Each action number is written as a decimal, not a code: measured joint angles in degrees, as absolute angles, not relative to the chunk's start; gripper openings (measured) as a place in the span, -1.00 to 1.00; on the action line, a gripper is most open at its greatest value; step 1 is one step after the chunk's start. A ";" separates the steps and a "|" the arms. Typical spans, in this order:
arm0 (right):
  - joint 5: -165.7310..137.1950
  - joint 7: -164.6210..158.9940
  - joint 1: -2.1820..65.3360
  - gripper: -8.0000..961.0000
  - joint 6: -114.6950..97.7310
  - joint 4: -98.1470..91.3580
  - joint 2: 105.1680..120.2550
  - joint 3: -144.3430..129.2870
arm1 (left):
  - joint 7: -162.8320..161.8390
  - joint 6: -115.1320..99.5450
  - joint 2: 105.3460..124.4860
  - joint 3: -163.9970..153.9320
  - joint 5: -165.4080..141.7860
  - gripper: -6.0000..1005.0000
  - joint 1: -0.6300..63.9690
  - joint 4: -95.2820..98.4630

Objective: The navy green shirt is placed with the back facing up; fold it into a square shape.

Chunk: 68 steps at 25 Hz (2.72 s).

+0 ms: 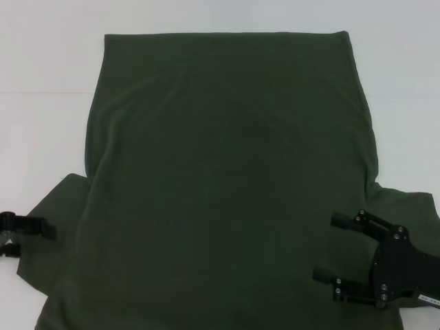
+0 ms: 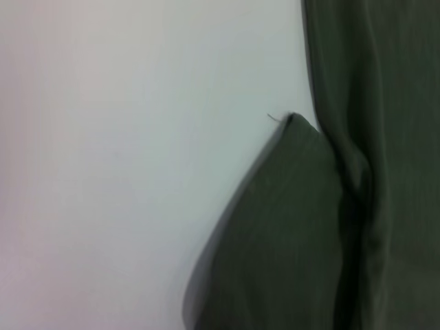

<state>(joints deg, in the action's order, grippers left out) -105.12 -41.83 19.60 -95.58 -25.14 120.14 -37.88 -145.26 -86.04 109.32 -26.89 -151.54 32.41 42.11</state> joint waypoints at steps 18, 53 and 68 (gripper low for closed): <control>-105.12 -41.90 19.60 0.90 -95.54 -25.14 120.14 -37.88 | -147.43 -84.97 109.36 -27.07 -154.05 0.86 33.44 44.71; -105.12 -41.83 19.64 0.90 -95.35 -25.05 120.14 -37.88 | -146.98 -80.29 110.76 -27.11 -154.01 0.82 34.15 43.97; -105.12 -41.83 19.59 0.89 -95.56 -25.05 120.14 -37.88 | -147.14 -82.06 110.45 -29.11 -154.08 0.81 35.24 42.42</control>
<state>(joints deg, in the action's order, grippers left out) -105.12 -41.83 19.59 -95.56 -25.05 120.14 -37.88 -147.14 -82.06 110.45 -29.11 -154.08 35.24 42.42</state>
